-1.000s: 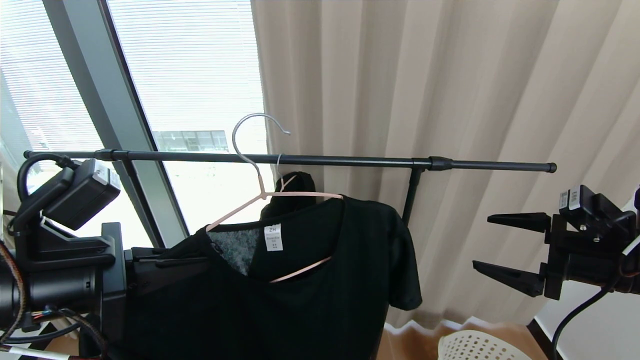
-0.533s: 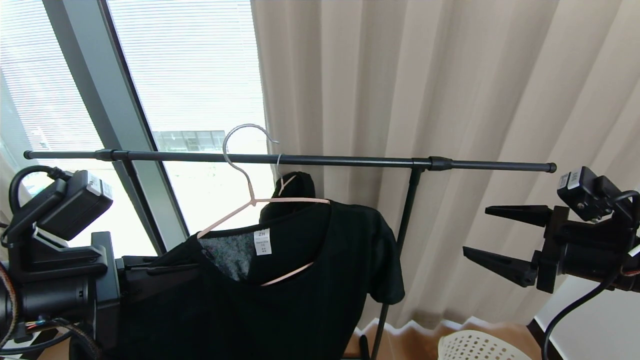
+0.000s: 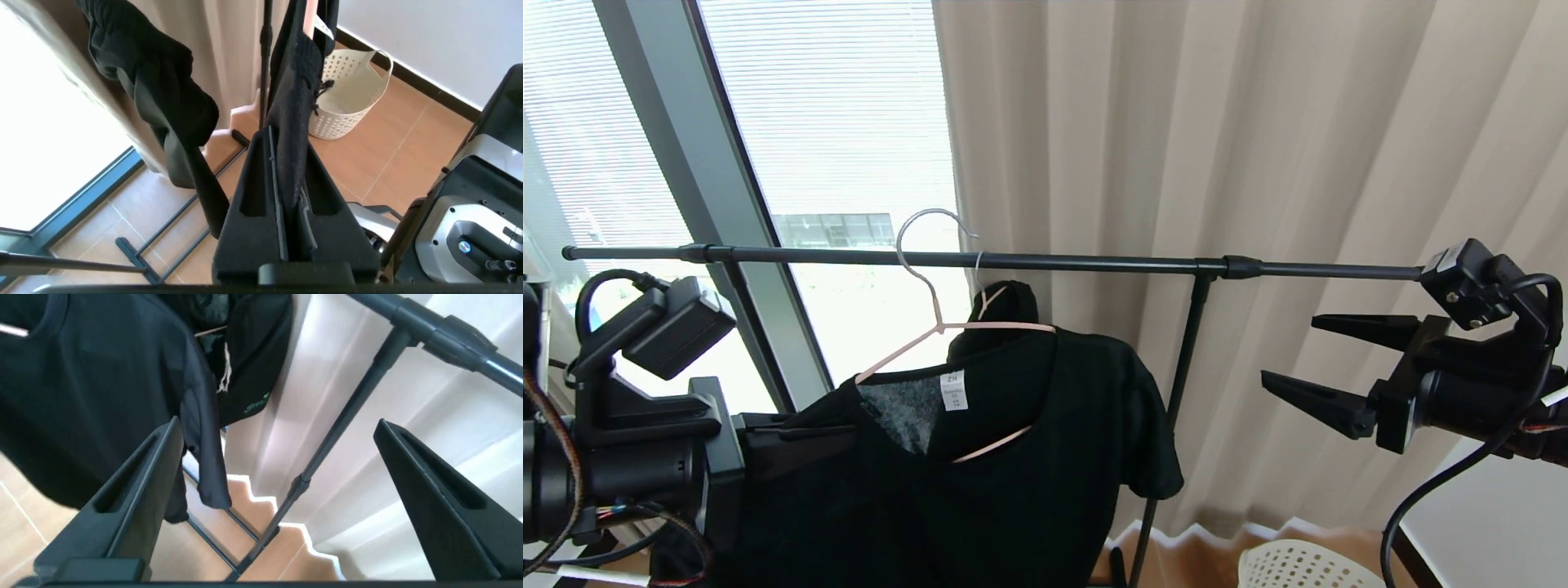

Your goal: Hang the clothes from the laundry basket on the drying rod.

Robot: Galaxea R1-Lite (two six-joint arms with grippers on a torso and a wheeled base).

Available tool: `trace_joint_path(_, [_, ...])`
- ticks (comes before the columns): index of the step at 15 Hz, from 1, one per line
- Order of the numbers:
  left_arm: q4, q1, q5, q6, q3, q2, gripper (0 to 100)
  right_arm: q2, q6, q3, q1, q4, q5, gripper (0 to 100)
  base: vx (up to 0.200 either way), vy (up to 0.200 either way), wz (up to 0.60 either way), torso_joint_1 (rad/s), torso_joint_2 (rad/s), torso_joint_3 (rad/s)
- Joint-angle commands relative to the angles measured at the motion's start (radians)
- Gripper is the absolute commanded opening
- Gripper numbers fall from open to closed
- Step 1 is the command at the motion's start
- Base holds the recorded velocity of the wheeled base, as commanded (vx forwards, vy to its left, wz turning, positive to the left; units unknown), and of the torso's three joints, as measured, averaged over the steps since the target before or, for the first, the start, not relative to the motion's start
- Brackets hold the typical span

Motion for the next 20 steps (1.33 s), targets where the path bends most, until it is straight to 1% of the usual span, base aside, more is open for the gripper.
trace_joint_path(1, [0.001, -0.006, 0.044, -0.04, -0.058, 0.099, 0, 0.018, 0.001, -0.01, 0.006, 0.0, -0.004, 100, 0.0, 0.0, 0.0, 0.0, 0.0, 0.0])
trace_joint_path(3, [0.001, -0.035, 0.085, -0.106, -0.127, 0.18, 0, 0.033, 0.0, -0.01, 0.006, 0.0, -0.005, 100, 0.0, 0.0, 0.0, 0.0, 0.0, 0.0])
trace_joint_path(5, [0.001, -0.065, 0.147, -0.157, -0.186, 0.243, 0, 0.043, 0.0, -0.01, 0.006, 0.0, -0.007, 100, 0.0, 0.0, 0.0, 0.0, 0.0, 0.0])
trace_joint_path(6, [0.001, -0.091, 0.181, -0.171, -0.222, 0.292, 0, 0.047, 0.0, -0.014, 0.006, 0.0, -0.01, 100, 0.0, 0.0, 0.0, 0.0, 0.0, 0.0])
trace_joint_path(8, [0.001, -0.14, 0.224, -0.188, -0.276, 0.376, 0, 0.059, 0.0, -0.016, 0.006, 0.0, -0.011, 100, 0.0, 0.0, 0.0, 0.0, 0.0, 0.0])
trace_joint_path(10, [0.001, -0.186, 0.291, -0.221, -0.348, 0.468, 0, 0.059, 0.0, -0.016, 0.005, -0.001, -0.025, 100, 0.0, 0.0, 0.0, 0.0, 0.0, 0.0])
trace_joint_path(11, [0.001, -0.187, 0.293, -0.221, -0.351, 0.471, 0, 0.059, 0.0, -0.016, 0.006, -0.001, -0.025, 100, 0.0, 0.0, 0.0, 0.0, 0.0, 0.0])
trace_joint_path(12, [0.006, -0.229, 0.354, -0.258, -0.433, 0.553, 0, 0.058, 0.0, -0.017, 0.005, -0.001, -0.028, 100, 0.0, 0.0, 0.0, 0.0, 0.0, 0.0])
trace_joint_path(14, [0.009, -0.261, 0.405, -0.306, -0.502, 0.619, 0, 0.056, 0.0, -0.017, 0.005, -0.001, -0.028, 100, 0.0, 0.0, 0.0, 0.0, 0.0, 0.0])
trace_joint_path(15, [0.009, -0.281, 0.447, -0.343, -0.546, 0.662, 0, 0.056, 0.0, -0.022, 0.006, -0.001, -0.028, 100, 0.0, 0.0, 0.0, 0.0, 0.0, 0.0])
trace_joint_path(18, [0.01, -0.312, 0.463, -0.395, -0.614, 0.711, 0, 0.056, 0.0, -0.034, 0.005, -0.001, -0.028, 100, 0.0, 0.0, 0.0, 0.0, 0.0, 0.0])
trace_joint_path(20, [0.009, -0.324, 0.493, -0.401, -0.632, 0.732, 0, 0.055, 0.0, -0.037, 0.006, -0.001, -0.028, 100, 0.0, 0.0, 0.0, 0.0, 0.0, 0.0])
